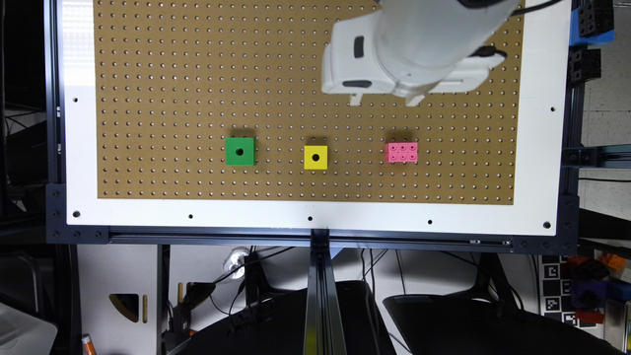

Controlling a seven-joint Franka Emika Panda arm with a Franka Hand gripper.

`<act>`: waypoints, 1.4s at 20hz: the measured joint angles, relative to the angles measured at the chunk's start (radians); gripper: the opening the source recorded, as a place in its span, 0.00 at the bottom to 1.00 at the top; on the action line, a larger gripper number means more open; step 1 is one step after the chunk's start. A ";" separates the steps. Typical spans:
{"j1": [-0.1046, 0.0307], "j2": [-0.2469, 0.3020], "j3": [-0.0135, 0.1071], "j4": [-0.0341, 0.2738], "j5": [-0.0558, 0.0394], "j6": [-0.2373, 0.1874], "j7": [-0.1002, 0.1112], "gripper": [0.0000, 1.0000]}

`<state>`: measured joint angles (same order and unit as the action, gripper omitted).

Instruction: Pick up pink block.

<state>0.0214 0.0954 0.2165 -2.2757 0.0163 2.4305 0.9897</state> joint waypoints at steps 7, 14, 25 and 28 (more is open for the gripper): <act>0.000 0.069 0.014 0.077 -0.0030 -0.001 0.013 1.00; 0.000 0.074 0.020 0.086 -0.0030 -0.001 0.016 1.00; 0.007 0.134 0.041 0.158 -0.0077 -0.002 0.042 1.00; 0.012 0.140 0.048 0.161 -0.0106 -0.002 0.057 1.00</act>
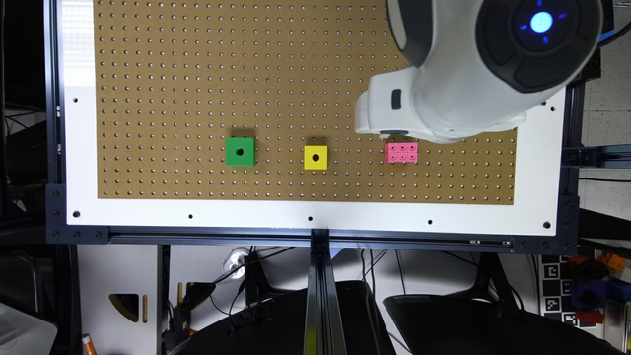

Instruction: Pick up pink block.

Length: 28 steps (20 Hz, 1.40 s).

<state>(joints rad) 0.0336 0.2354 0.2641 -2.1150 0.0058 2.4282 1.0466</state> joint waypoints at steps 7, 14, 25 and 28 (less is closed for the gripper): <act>-0.003 0.074 -0.004 0.007 -0.0208 0.034 0.006 1.00; -0.001 0.150 -0.007 0.012 -0.0358 0.089 0.010 1.00; 0.025 0.243 -0.011 0.117 -0.0582 0.093 0.042 1.00; 0.025 0.272 -0.014 0.121 -0.0665 0.108 0.042 1.00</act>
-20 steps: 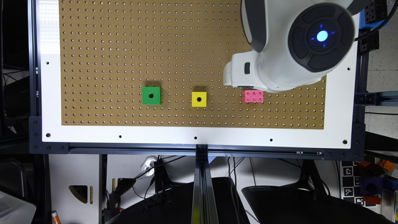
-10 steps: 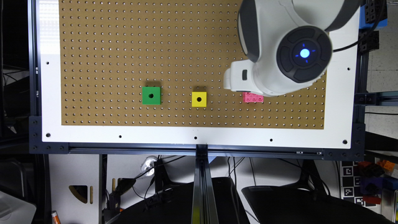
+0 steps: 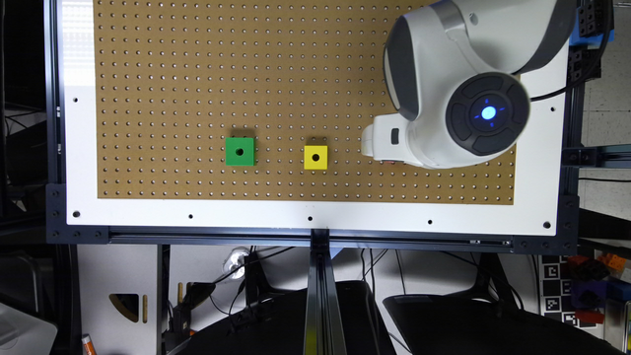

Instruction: Pick up pink block.

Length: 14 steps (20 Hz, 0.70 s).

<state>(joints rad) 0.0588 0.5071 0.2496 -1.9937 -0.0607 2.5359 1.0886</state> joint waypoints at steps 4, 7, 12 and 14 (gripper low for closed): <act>0.000 0.009 0.000 0.008 -0.0036 -0.001 0.001 1.00; 0.000 0.046 -0.003 0.010 -0.0101 0.026 0.001 1.00; 0.001 0.080 -0.006 0.035 -0.0167 0.037 0.001 1.00; 0.001 0.080 -0.006 0.036 -0.0174 0.037 0.001 1.00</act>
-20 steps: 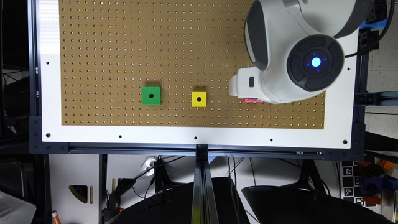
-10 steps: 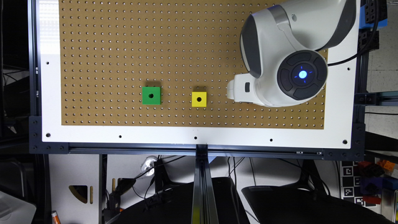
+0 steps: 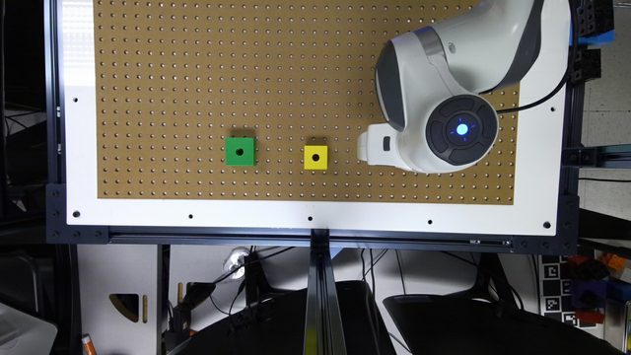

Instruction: Pick up pink block.

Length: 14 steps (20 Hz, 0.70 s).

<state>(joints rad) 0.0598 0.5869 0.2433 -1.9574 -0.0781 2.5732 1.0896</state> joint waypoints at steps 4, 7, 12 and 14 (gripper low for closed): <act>0.001 0.013 -0.002 0.003 -0.0065 0.006 0.003 1.00; 0.006 0.012 -0.006 0.003 -0.0135 0.003 0.012 0.00; 0.006 0.012 -0.006 0.003 -0.0135 0.003 0.012 0.00; 0.006 0.011 -0.007 0.003 -0.0136 0.001 0.012 0.00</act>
<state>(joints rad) 0.0658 0.5983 0.2366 -1.9543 -0.0916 2.5743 1.1020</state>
